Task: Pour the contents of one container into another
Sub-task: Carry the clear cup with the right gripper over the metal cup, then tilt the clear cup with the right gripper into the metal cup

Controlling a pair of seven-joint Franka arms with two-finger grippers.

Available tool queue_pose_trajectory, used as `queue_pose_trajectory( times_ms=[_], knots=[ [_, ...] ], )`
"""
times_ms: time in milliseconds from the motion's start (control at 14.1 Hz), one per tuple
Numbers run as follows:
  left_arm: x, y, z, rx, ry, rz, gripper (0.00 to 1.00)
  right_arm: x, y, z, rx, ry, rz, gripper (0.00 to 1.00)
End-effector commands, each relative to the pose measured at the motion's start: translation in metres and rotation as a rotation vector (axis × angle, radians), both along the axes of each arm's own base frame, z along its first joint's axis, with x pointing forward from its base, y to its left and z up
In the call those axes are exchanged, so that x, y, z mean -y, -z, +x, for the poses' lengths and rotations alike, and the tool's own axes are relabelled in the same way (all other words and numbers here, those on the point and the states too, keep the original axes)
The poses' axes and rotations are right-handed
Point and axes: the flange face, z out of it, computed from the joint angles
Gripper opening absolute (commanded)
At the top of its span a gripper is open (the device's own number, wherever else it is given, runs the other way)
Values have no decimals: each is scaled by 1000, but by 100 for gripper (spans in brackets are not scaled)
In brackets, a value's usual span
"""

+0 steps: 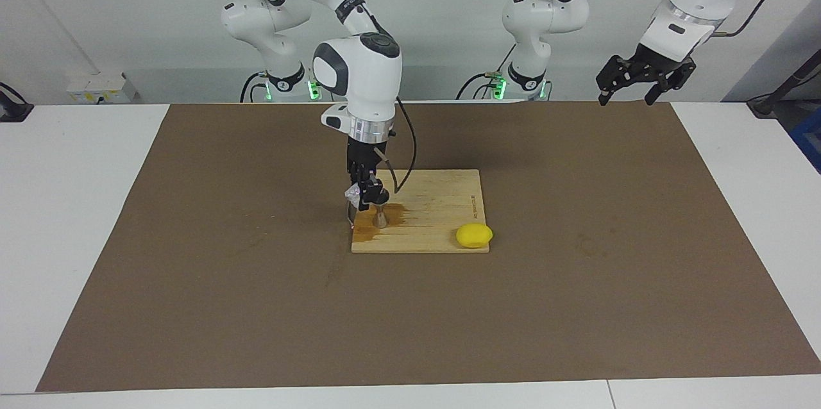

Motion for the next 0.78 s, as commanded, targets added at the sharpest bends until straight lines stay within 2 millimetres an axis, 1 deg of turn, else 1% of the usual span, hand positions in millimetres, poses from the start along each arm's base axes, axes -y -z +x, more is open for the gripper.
queue_pose_trajectory(
  times_ms=[0, 142, 284, 355, 426, 568, 639, 710],
  knots=[
    [-3, -4, -9, -5, 2, -8, 100, 2, -5, -8, 15, 20, -4, 0],
    [-4, -4, -9, -5, 1, -8, 100, 7, -6, -2, 8, 37, 13, 0],
    [-3, -4, -9, -6, 1, -10, 100, 7, -12, 5, -11, 75, 71, 0],
    [-3, -4, -9, -6, 2, -10, 100, 13, -11, 8, -21, 99, 90, 0],
    [-4, -4, -9, -5, 1, -8, 100, 16, -11, 10, -37, 125, 123, 0],
    [-3, -4, -9, -5, 2, -8, 100, 16, -12, 10, -64, 159, 185, 0],
    [-3, -4, -9, -6, 2, -10, 100, 19, -11, 13, -71, 174, 204, 0],
    [-4, -4, -9, -5, 1, -8, 100, 28, -10, 17, -77, 197, 217, 0]
  ],
)
